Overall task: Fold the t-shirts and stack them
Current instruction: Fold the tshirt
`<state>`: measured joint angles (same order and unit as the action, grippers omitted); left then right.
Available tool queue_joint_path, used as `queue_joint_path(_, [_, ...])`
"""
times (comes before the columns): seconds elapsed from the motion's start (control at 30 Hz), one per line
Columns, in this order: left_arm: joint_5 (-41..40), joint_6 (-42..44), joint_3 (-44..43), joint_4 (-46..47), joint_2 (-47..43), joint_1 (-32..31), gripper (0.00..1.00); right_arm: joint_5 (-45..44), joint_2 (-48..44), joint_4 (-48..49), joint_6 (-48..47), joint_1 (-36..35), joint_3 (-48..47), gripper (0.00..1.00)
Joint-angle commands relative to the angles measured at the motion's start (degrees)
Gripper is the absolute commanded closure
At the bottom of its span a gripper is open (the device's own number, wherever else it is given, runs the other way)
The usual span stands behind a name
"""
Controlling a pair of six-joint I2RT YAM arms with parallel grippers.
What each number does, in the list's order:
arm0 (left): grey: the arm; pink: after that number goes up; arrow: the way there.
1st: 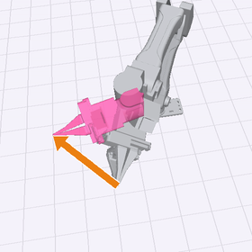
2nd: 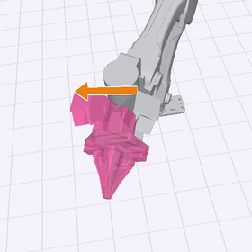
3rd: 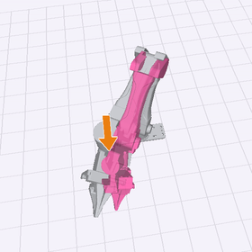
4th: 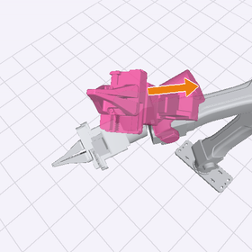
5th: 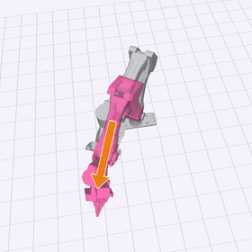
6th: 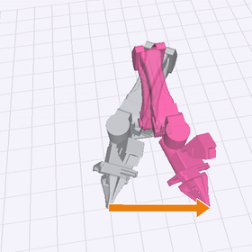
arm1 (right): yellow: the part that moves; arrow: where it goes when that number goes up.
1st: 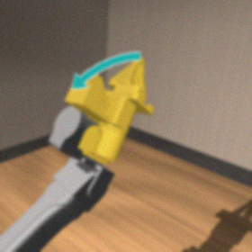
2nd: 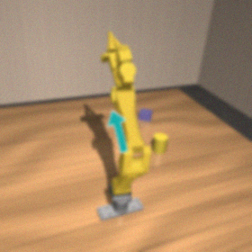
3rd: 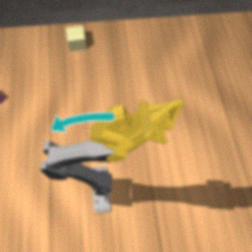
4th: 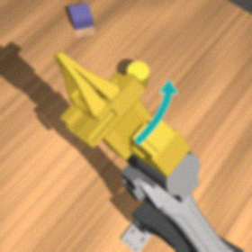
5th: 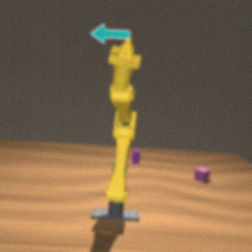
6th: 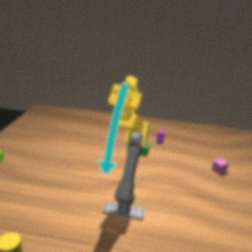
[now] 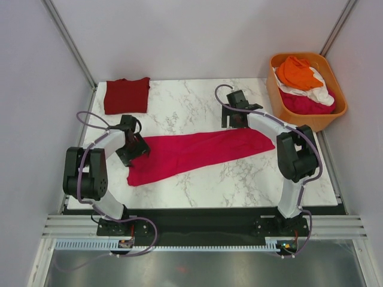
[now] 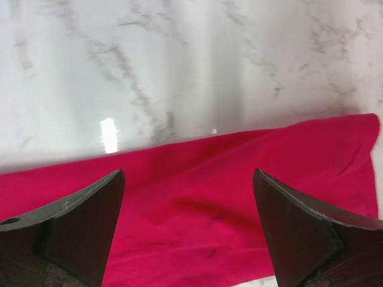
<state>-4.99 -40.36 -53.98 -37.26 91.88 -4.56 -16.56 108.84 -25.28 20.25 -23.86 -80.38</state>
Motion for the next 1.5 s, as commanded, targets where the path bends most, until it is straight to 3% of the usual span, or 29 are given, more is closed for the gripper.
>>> queue_joint_path(0.0, [2.44, -2.36, -0.43, 5.34, 4.43, 0.16, 0.16, -1.98, 4.01, -2.23, 0.84, 2.67, 0.40, 0.04])
queue_joint_path(0.03, [2.53, -1.92, -0.69, 5.61, 5.24, 0.16, 0.17, -2.42, 5.06, -2.32, 1.45, 3.11, 0.66, 0.04])
queue_joint_path(0.1, [2.19, -1.04, -2.00, 5.88, 8.04, 0.16, 0.31, -2.95, 5.59, -2.23, 2.07, 4.25, 2.41, 0.04])
queue_joint_path(0.13, [1.66, -0.86, -2.62, 5.88, 8.84, 0.16, 0.64, -2.96, 5.77, -2.15, 2.60, 4.52, 3.55, 0.04])
queue_joint_path(0.2, [1.04, -0.60, -4.72, 5.97, 11.38, 0.16, 0.94, -3.31, 5.95, -1.88, 3.04, 4.78, 4.87, 0.04])
queue_joint_path(0.23, [0.78, -0.34, -5.69, 5.97, 12.18, 0.16, 0.98, -3.22, 6.12, -1.71, 3.56, 4.87, 6.10, 0.04])
queue_joint_path(0.43, [0.42, -0.16, -18.77, 5.88, 16.57, 0.34, 0.98, 4.67, 2.97, 0.13, 5.94, 4.26, 16.36, 0.04])
queue_joint_path(0.5, [-3.75, 4.02, -27.21, 1.27, 18.07, 0.16, 0.98, 10.04, -0.36, 1.98, 7.52, 3.47, 20.42, 0.04])
queue_joint_path(0.6, [-1.17, 8.78, -41.08, 0.78, 23.59, -1.50, 0.98, 16.37, -5.90, 4.01, 10.85, -0.21, 27.89, 0.05])
queue_joint_path(0.63, [-0.38, 10.29, -49.39, 0.08, 28.49, -2.99, 0.98, 17.86, -7.57, 4.44, 12.08, -3.71, 30.78, 0.05])
queue_joint_path(0.7, [0.60, 14.49, -58.21, -1.15, 34.39, -4.23, 0.98, 19.71, -12.30, 4.71, 16.37, -8.64, 33.95, 0.05])
queue_joint_path(0.73, [0.69, 15.13, -63.05, -2.55, 37.56, -4.84, 0.98, 20.07, -13.81, 4.80, 18.05, -14.41, 34.76, 0.05])
queue_joint_path(0.77, [1.73, 15.92, -73.80, -5.00, 44.72, -4.93, 0.98, 20.42, -16.70, 4.89, 19.72, -17.33, 35.37, 0.05])
queue_joint_path(0.87, [10.50, 15.84, -93.68, -6.86, 54.61, -4.93, 0.98, 22.09, -21.19, 6.46, 24.83, -28.85, 36.26, 0.04])
queue_joint_path(0.93, [16.99, 14.35, -97.10, -3.54, 59.11, -5.37, 0.98, 24.46, -22.35, 7.69, 23.00, -34.56, 33.72, 0.04])
queue_joint_path(0.97, [19.65, 12.95, -95.63, 2.74, 58.77, -5.46, 0.96, 24.38, -22.87, 6.83, 21.77, -35.63, 32.32, 0.04])
queue_joint_path(1.0, [23.15, 12.85, -93.87, 4.98, 58.42, -5.81, 0.77, 21.77, -23.31, 5.60, 20.72, -36.52, 29.61, 0.03])
queue_joint_path(1.07, [21.00, 14.07, -92.72, 5.88, 57.98, -7.04, 0.37, 17.90, -24.28, 1.04, 18.69, -36.52, 27.13, 0.02])
queue_joint_path(1.1, [18.38, 14.17, -92.28, 5.79, 56.85, -7.04, 0.01, 15.35, -24.46, -0.63, 17.73, -36.44, 24.25, 0.02])
queue_joint_path(1.23, [17.12, 14.96, -88.94, 5.62, 52.45, -5.82, 0.00, 6.03, -23.85, -9.60, 13.77, -36.00, 16.41, 0.02])
queue_joint_path(1.47, [11.77, 16.72, -76.74, 5.17, 33.83, -5.37, 0.00, 9.24, -20.35, -8.48, 9.20, -26.26, 7.70, 0.02])
